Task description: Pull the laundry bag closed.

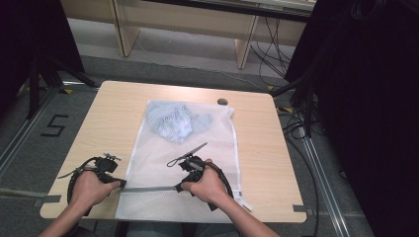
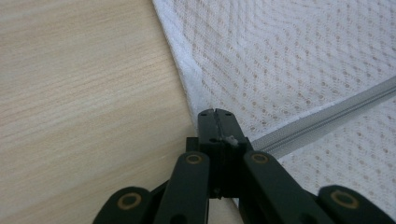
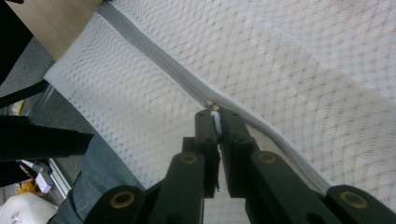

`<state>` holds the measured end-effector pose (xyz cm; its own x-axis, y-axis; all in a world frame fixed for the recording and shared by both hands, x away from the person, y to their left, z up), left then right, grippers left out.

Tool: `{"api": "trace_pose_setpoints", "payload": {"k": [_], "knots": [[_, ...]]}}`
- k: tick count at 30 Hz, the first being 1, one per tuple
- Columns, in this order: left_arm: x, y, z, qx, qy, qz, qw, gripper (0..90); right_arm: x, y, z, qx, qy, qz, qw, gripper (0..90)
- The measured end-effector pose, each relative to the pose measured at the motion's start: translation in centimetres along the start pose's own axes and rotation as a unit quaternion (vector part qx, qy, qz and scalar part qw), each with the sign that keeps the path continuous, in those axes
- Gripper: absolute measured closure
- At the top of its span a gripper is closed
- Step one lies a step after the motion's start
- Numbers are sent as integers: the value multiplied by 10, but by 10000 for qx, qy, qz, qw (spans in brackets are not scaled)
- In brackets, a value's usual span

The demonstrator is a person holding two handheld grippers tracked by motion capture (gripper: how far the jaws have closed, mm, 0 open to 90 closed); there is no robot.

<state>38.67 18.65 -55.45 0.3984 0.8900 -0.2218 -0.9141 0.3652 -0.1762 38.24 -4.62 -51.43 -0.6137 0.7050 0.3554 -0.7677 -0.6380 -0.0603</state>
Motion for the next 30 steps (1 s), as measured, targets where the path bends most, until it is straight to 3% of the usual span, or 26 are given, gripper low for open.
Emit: {"api": "trace_pose_setpoints", "payload": {"k": [3,4,6,7,11,16,23,25,30], "knots": [[0,0,0,0,2,15,10000,899,-3,0,0,-66,1,60,10000,871],[0,0,0,0,4,13,10000,899,-1,2,1,-26,-7,-57,10000,871],[0,0,0,0,4,13,10000,899,-2,2,1,-43,-35,-55,10000,871],[0,0,0,-2,2,16,10000,899,-3,2,2,-14,-9,44,10000,871],[0,0,0,-3,3,11,10000,899,-4,3,2,-30,18,62,10000,871],[0,0,0,-1,2,11,10000,899,-4,5,1,-6,11,-73,10000,871],[0,1,0,33,-26,-31,10000,899,-7,6,2,38,48,-1,10000,871],[0,0,0,30,-23,-21,10000,899,-7,7,2,58,22,-127,9999,871],[0,1,0,29,-21,-24,10000,899,-9,8,3,43,69,-21,10000,871]]}}
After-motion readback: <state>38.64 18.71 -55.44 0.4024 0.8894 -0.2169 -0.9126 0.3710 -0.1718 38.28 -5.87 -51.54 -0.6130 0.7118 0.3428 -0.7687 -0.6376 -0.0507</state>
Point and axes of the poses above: each handheld gripper's, and its own axes: z roughly backward along the jaws, y roughly out of its underside, x roughly to its left, the point moved 7 cm from there along -z, roughly forward along the jaws, and after that the axes turned 15 degrees about x, right-handed, at the moved point
